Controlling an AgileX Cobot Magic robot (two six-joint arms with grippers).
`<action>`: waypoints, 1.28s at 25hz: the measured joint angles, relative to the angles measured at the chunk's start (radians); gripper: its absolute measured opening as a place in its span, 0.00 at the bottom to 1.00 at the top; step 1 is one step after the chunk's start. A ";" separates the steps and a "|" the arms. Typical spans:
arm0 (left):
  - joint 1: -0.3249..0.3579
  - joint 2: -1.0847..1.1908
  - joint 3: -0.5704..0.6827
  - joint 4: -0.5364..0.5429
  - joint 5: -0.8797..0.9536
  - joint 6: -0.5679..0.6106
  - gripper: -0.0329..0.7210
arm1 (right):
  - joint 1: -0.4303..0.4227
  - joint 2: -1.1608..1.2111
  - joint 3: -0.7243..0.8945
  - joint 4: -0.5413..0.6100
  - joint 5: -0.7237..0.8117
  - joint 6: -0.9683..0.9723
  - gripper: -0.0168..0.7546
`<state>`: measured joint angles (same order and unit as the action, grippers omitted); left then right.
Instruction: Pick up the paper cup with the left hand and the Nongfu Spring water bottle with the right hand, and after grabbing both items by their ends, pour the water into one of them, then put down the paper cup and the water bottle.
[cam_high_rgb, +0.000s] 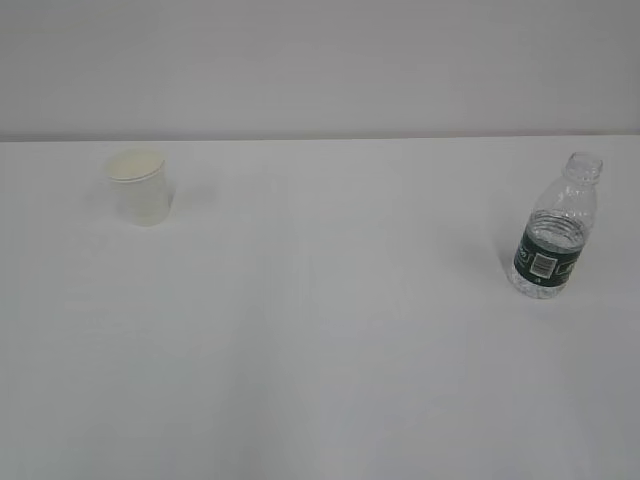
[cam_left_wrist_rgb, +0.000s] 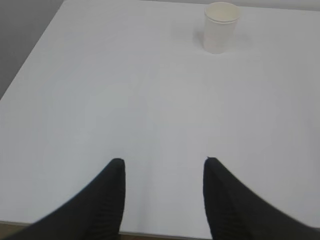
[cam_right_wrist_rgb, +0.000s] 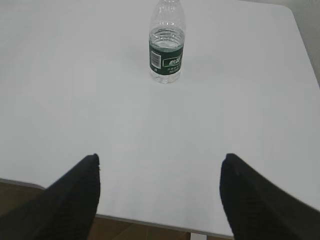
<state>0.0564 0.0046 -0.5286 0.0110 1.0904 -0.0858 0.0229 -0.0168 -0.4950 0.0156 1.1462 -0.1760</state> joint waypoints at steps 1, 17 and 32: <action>0.000 0.000 0.000 0.000 0.000 0.000 0.52 | 0.000 0.000 0.000 0.000 0.000 0.000 0.74; 0.000 0.000 0.000 0.000 0.000 0.000 0.49 | 0.000 0.000 0.000 0.000 0.000 0.000 0.74; 0.000 0.000 0.000 0.000 0.000 0.001 0.47 | 0.000 0.000 0.000 0.000 0.000 0.000 0.74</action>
<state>0.0564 0.0046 -0.5286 0.0110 1.0904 -0.0852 0.0229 -0.0168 -0.4950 0.0156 1.1462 -0.1760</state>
